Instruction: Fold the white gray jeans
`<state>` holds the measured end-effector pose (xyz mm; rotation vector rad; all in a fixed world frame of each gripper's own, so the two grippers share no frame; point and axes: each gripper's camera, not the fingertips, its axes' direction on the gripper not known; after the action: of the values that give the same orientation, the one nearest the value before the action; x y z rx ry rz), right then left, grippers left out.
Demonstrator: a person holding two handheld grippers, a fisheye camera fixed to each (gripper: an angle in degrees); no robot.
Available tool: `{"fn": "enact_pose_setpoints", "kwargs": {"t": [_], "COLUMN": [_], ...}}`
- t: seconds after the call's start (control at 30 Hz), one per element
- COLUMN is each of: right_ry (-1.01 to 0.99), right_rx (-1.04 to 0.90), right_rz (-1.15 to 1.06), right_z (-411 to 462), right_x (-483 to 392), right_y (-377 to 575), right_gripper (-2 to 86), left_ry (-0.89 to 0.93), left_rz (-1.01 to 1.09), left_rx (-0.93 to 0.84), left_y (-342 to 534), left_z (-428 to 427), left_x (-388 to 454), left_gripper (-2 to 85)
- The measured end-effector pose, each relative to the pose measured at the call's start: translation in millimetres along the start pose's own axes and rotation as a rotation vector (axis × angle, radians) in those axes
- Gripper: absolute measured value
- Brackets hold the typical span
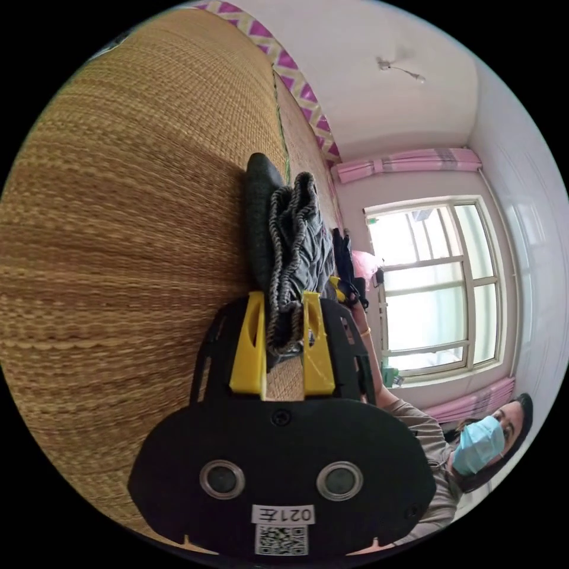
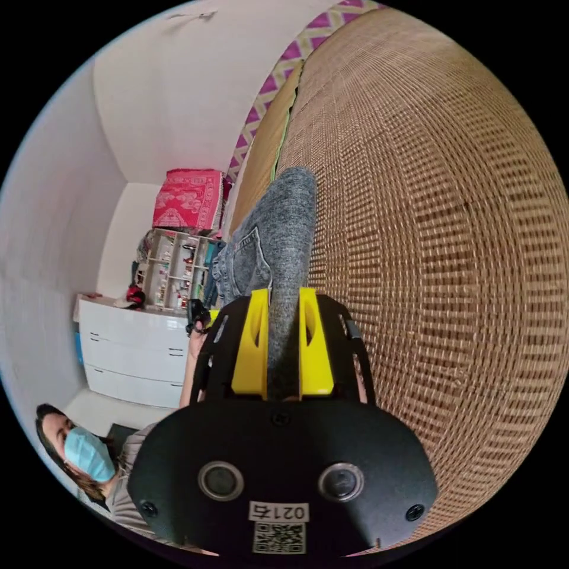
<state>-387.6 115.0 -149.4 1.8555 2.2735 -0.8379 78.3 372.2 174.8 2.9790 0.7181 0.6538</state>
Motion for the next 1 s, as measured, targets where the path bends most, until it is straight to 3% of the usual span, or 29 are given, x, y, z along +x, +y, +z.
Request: {"fn": "enact_pose_setpoints", "kwargs": {"t": [0.17,0.37,0.73,0.9,1.0], "right_ry": [-0.049,0.015,0.095,0.249,0.348], "right_rx": [-0.01,-0.116,-0.339,-0.254,-0.245], "right_rz": [-0.081,-0.288,-0.766,-0.73,-0.733], "right_z": [-23.9,20.4,361.9,475.6,506.1], "right_x": [-31.9,-152.4,-432.0,-460.4,-430.0], "right_y": [-6.4,-52.3,-152.6,-164.2,-155.8], "right_gripper": [5.9,5.8,6.1,8.5,7.6], "left_ry": [0.084,0.152,-0.015,0.027,0.228], "left_rz": [0.055,0.126,0.072,-0.219,-0.231], "left_rx": [0.087,0.316,0.891,1.024,1.068], "left_y": [18.9,46.2,90.1,93.0,107.0], "left_z": [-21.9,-134.0,-380.1,-384.8,-371.6], "left_x": [16.1,32.3,-2.1,-112.5,-168.8], "left_gripper": [6.6,6.6,6.8,8.1,8.4]}}
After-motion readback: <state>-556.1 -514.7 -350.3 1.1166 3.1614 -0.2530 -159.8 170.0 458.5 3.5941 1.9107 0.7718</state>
